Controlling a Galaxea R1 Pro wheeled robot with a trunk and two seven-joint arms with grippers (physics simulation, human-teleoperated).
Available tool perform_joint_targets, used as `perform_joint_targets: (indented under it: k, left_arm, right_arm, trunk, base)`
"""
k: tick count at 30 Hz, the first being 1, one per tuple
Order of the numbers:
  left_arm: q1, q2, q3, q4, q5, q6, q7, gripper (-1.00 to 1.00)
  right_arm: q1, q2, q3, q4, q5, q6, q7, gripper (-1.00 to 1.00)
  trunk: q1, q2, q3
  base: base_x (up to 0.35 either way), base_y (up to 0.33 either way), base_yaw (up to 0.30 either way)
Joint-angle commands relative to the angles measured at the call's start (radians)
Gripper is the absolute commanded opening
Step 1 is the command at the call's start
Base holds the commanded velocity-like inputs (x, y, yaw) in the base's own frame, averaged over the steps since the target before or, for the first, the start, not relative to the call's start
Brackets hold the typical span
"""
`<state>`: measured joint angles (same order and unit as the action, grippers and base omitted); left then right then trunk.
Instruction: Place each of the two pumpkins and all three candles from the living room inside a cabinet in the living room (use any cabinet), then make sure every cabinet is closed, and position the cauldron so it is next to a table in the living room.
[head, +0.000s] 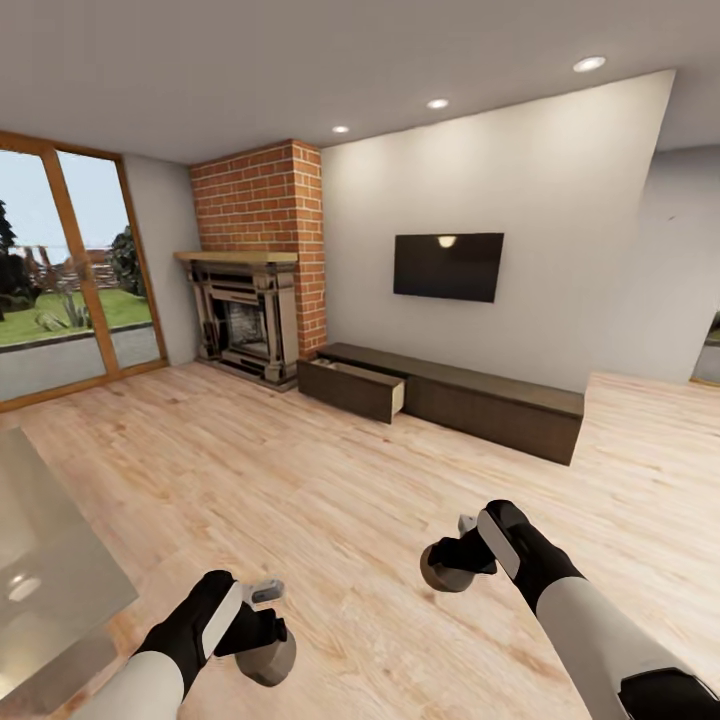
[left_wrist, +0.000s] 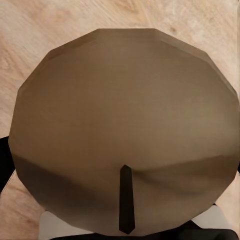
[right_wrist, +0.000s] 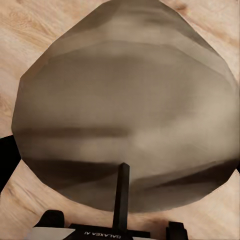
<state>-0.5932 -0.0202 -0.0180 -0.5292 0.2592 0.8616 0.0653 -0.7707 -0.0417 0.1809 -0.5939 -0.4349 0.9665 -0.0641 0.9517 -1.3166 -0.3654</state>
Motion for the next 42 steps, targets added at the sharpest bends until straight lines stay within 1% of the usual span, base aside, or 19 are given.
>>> perform_joint_targets:
  k: [1,16,42]
  left_arm:
    - [0.0,0.0,-0.002,-0.002,0.009,0.003,0.006,-1.0]
    - [0.0,-0.001,-0.002,-0.002,0.009,0.004,0.005,-1.0]
    - [0.0,-0.001,-0.002,-0.001,0.009,0.004,0.005,-1.0]
  right_arm:
    - [-0.001,-0.001,0.006,-0.001,-0.016,0.003,-0.009,-1.0]
    - [-0.001,-0.003,0.006,-0.001,-0.015,0.003,-0.01,-1.0]
    - [-0.001,-0.003,0.006,-0.002,-0.016,0.003,-0.01,-1.0]
  trunk:
    - [0.001,-0.001,0.0]
    - [0.001,-0.001,0.021]
    - [0.001,-0.001,0.023]
  base:
    - [0.337,0.0,-0.06]
    - [0.337,0.0,-0.046]
    - [0.337,0.0,0.0]
